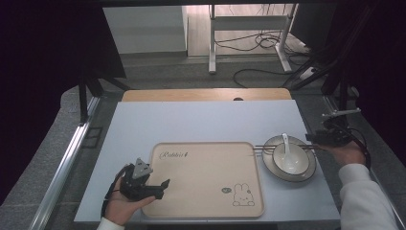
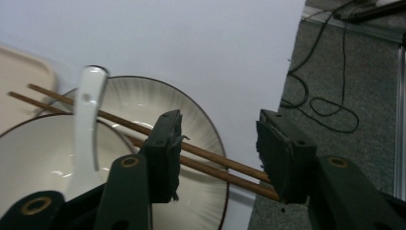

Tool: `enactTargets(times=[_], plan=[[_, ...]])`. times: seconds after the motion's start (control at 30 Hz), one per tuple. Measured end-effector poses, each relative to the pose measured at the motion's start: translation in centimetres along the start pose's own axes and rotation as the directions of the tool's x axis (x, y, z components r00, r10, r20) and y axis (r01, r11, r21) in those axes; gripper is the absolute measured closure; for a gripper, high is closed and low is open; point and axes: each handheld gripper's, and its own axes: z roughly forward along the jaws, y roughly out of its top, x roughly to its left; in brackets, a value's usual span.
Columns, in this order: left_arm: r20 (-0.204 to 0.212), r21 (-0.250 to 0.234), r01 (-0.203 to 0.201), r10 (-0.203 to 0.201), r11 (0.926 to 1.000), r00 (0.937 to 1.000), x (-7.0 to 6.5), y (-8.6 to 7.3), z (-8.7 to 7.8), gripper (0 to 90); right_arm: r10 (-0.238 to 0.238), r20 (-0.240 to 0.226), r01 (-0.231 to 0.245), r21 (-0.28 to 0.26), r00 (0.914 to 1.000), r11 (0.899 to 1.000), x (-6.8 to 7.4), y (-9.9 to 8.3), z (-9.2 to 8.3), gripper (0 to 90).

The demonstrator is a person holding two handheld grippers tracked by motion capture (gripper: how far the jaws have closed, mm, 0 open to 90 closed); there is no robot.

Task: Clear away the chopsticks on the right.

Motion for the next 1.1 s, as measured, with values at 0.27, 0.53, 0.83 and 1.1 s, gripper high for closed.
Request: enactTargets(times=[0.27, 0.53, 0.83, 1.1], plan=[[-0.005, 0.005, -0.002, 0.002, 1.0000, 1.0000, 0.1, 0.0, 0.0, 12.4, -0.020, 0.046, 0.016, 0.070, 0.9987, 0.997, -1.0, -0.5, 2.4, 64.5], [-0.013, 0.011, 0.000, 0.001, 0.9999, 0.9999, 0.3, -0.1, 0.2, 12.3, -0.012, 0.068, 0.006, 0.090, 0.9976, 0.996, -1.9, -0.6, 4.1, 81.2], [-0.021, 0.021, 0.003, -0.002, 0.9998, 0.9998, 0.5, -0.1, 0.5, 12.3, -0.041, 0.079, 0.030, 0.143, 0.9960, 0.989, -2.2, -0.8, 5.7, 89.0], [-0.019, 0.023, 0.001, 0.000, 0.9997, 0.9998, 0.5, -0.1, 0.5, 12.2, -0.059, 0.098, 0.040, 0.190, 0.9934, 0.981, -2.2, -1.8, 5.3, 89.3]])
